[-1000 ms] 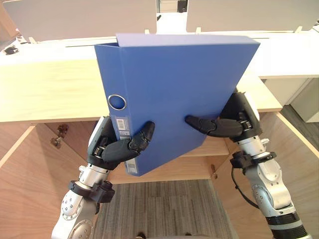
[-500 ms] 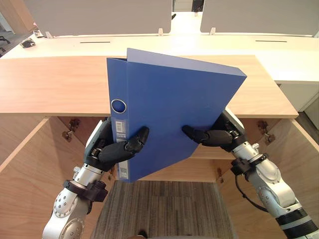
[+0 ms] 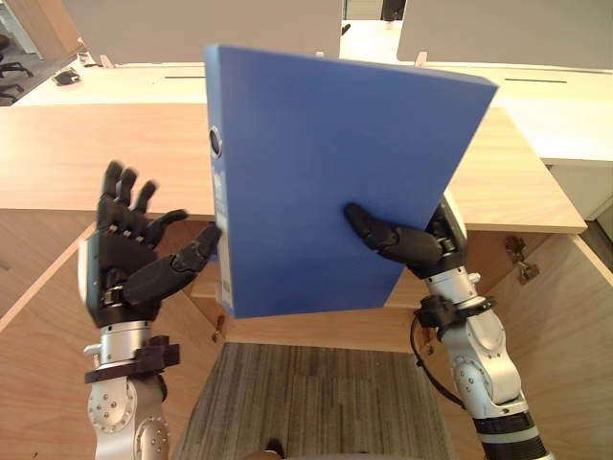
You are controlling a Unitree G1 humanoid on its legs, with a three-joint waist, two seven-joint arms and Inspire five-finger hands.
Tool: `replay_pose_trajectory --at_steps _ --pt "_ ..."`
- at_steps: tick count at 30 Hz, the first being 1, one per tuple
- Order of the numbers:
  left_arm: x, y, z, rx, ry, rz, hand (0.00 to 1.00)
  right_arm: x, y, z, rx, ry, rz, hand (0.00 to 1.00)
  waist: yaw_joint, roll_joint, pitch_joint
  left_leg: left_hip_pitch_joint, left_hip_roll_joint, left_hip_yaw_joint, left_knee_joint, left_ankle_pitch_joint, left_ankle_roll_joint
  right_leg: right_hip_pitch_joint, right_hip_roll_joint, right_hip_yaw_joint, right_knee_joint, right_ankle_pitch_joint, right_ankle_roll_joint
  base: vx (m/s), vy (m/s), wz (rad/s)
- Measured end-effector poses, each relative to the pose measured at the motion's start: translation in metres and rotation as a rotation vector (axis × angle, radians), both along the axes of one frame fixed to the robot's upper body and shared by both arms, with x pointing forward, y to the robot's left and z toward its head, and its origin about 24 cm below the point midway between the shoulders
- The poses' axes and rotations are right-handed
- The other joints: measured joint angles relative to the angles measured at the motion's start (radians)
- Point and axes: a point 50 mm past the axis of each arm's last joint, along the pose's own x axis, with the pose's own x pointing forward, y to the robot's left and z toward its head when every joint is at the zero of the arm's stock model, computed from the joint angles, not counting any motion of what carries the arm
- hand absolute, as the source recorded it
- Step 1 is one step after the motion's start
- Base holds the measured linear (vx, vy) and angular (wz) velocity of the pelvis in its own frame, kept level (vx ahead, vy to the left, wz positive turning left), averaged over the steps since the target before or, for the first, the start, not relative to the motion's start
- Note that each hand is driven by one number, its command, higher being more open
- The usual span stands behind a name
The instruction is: Walk over to the cabinet, pick up the folder, carry it to the office cabinet, place the folder inside the office cabinet, then close the office cabinet door
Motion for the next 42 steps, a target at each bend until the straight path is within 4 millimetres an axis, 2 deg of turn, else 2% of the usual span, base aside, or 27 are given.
replay_pose_trajectory --at_steps 2,4,7,8,9,10,11,12,13,15,17,19,20,21,23,25,28,31,35,37,39,42 --pt "-0.008 0.017 -0.025 -0.048 0.111 0.111 1.00 -0.003 -0.007 0.010 0.010 -0.046 -0.031 0.00 0.000 0.000 0.000 0.000 0.001 -0.001 -0.001 0.000 0.000 0.000 0.000 -0.001 0.000 0.000 0.000 0.00 0.000 0.00" --pt "-0.018 0.026 -0.048 -0.103 0.208 0.187 1.00 -0.006 -0.010 0.016 0.029 -0.076 -0.034 0.00 0.001 -0.001 -0.001 0.000 0.001 -0.003 -0.003 0.000 0.000 0.000 -0.001 -0.002 -0.001 0.000 0.000 0.01 -0.008 0.02" --pt "-0.032 0.027 -0.084 -0.158 0.384 0.222 1.00 -0.007 -0.005 0.017 0.048 -0.086 -0.012 0.00 0.002 -0.001 -0.001 -0.003 0.002 -0.003 -0.006 0.000 0.000 -0.004 -0.003 -0.002 -0.001 0.000 0.000 0.00 0.000 0.00" --pt "-0.035 0.026 -0.090 -0.162 0.413 0.224 1.00 -0.007 -0.003 0.017 0.047 -0.083 -0.003 0.00 0.002 -0.001 -0.001 -0.003 0.002 -0.003 -0.007 0.000 0.000 -0.005 -0.003 -0.002 -0.001 0.000 0.000 0.00 0.000 0.00" --pt "-0.041 0.026 -0.105 -0.167 0.492 0.230 1.00 -0.007 0.005 0.015 0.045 -0.074 0.031 0.00 0.001 -0.001 -0.001 -0.005 0.002 -0.003 -0.007 0.000 0.000 -0.006 -0.003 -0.002 -0.003 0.000 0.000 0.00 0.000 0.00" --pt "-0.042 0.025 -0.109 -0.166 0.511 0.229 1.00 -0.007 0.006 0.014 0.044 -0.072 0.039 0.00 0.001 -0.001 -0.001 -0.006 0.002 -0.003 -0.007 0.000 0.000 -0.006 -0.003 -0.002 -0.003 0.000 0.000 0.00 0.000 0.00" --pt "-0.047 0.023 -0.121 -0.171 0.576 0.226 1.00 -0.008 0.014 0.012 0.040 -0.062 0.076 0.00 -0.001 -0.002 -0.001 -0.011 0.002 -0.003 -0.007 0.000 0.000 -0.010 -0.004 -0.002 -0.004 0.000 0.000 -0.01 -0.034 -0.01" --pt "-0.068 0.010 -0.167 -0.236 0.815 0.192 1.00 -0.015 0.049 0.002 -0.027 -0.020 0.257 0.00 0.000 -0.004 -0.004 -0.039 0.003 -0.003 0.000 0.000 0.000 -0.035 -0.005 -0.002 -0.004 0.002 0.004 -0.01 -0.041 -0.01" --pt "-0.074 0.007 -0.178 -0.255 0.883 0.190 1.00 -0.018 0.058 -0.002 -0.057 -0.008 0.311 0.00 0.001 -0.005 -0.003 -0.046 0.003 -0.003 0.002 0.000 0.000 -0.043 -0.005 -0.002 -0.003 0.003 0.005 0.00 -0.041 -0.01" --pt "-0.083 0.004 -0.188 -0.284 0.945 0.191 1.00 -0.022 0.067 -0.006 -0.113 0.001 0.366 0.00 0.002 -0.010 0.000 -0.052 0.003 -0.003 0.006 0.000 0.000 -0.049 -0.006 -0.002 -0.001 0.004 0.006 0.00 0.000 0.00" --pt "-0.086 0.003 -0.198 -0.292 0.993 0.193 1.00 -0.023 0.083 -0.004 -0.168 -0.026 0.441 0.00 0.002 0.001 0.054 -0.101 0.015 -0.003 0.079 -0.029 0.001 -0.089 -0.007 0.003 0.043 -0.001 0.006 -0.09 -0.018 -0.08" --pt "-0.071 0.001 -0.209 -0.287 1.078 0.149 1.00 -0.014 0.111 0.010 -0.355 -0.166 0.482 0.00 -0.012 -0.002 0.141 -0.280 0.038 -0.003 0.297 -0.095 0.007 -0.268 -0.010 0.028 0.231 -0.044 -0.005 -0.23 -0.017 -0.24" --pt "-0.065 -0.001 -0.210 -0.286 1.087 0.128 1.00 -0.012 0.117 0.011 -0.412 -0.193 0.477 0.00 -0.012 -0.002 0.174 -0.308 0.037 -0.003 0.331 -0.105 0.009 -0.292 -0.016 0.028 0.261 -0.061 -0.005 -0.22 -0.025 -0.06" --pt "-0.054 -0.008 -0.210 -0.284 1.078 0.094 1.00 -0.006 0.121 0.007 -0.509 -0.205 0.464 0.00 -0.010 0.001 0.233 -0.345 0.038 -0.007 0.390 -0.122 0.013 -0.318 -0.024 0.028 0.304 -0.090 -0.003 -0.22 -0.025 0.08" --pt "-0.046 -0.017 -0.211 -0.280 1.070 0.057 1.00 0.002 0.124 -0.011 -0.612 -0.145 0.438 0.00 0.001 0.020 0.284 -0.449 0.052 -0.019 0.514 -0.168 0.012 -0.412 -0.026 0.026 0.400 -0.128 -0.004 -0.27 0.008 0.04" --pt "-0.042 -0.017 -0.209 -0.278 1.062 0.053 1.00 0.007 0.123 -0.021 -0.660 -0.106 0.411 0.00 0.001 0.026 0.324 -0.542 0.062 -0.026 0.607 -0.198 0.014 -0.507 -0.031 0.030 0.502 -0.162 -0.007 -0.22 0.012 -0.01" --pt "-0.025 -0.025 -0.206 -0.247 1.046 0.009 1.00 0.026 0.118 -0.028 -0.671 -0.044 0.319 0.00 0.002 0.042 0.347 -0.708 0.076 -0.029 0.724 -0.215 0.023 -0.682 -0.033 0.044 0.625 -0.180 -0.009 -0.19 0.000 -0.06" --pt "0.000 -0.035 -0.197 -0.224 0.989 -0.040 1.00 0.046 0.115 -0.023 -0.617 -0.006 0.214 0.00 0.004 0.052 0.352 -0.819 0.097 -0.041 0.816 -0.237 0.026 -0.789 -0.031 0.045 0.711 -0.195 -0.013 -0.14 0.005 -0.04" --pt "0.033 -0.041 -0.173 -0.221 0.836 -0.034 1.00 0.067 0.097 0.010 -0.398 -0.017 0.048 0.00 0.014 0.060 0.358 -0.995 0.107 -0.070 0.921 -0.255 0.019 -0.948 -0.041 0.025 0.820 -0.217 -0.018 -0.16 -0.008 0.12" --pt "0.043 -0.047 -0.166 -0.233 0.785 -0.043 1.00 0.075 0.090 0.023 -0.290 -0.008 -0.004 0.00 0.023 0.061 0.361 -1.035 0.106 -0.079 0.942 -0.254 0.019 -0.985 -0.046 0.022 0.845 -0.221 -0.020 -0.10 -0.010 0.14" --pt "0.055 -0.055 -0.154 -0.249 0.711 -0.064 1.00 0.093 0.076 0.045 -0.105 0.019 -0.079 0.00 0.036 0.061 0.362 -1.083 0.105 -0.086 0.963 -0.246 0.028 -1.030 -0.051 0.019 0.873 -0.224 -0.022 -0.08 -0.022 0.10" --pt "0.064 -0.061 -0.143 -0.265 0.642 -0.077 1.00 0.112 0.061 0.070 0.099 0.055 -0.132 0.00 0.043 0.060 0.368 -1.112 0.105 -0.089 0.978 -0.245 0.029 -1.057 -0.053 0.018 0.889 -0.226 -0.022 -0.03 -0.015 0.02"
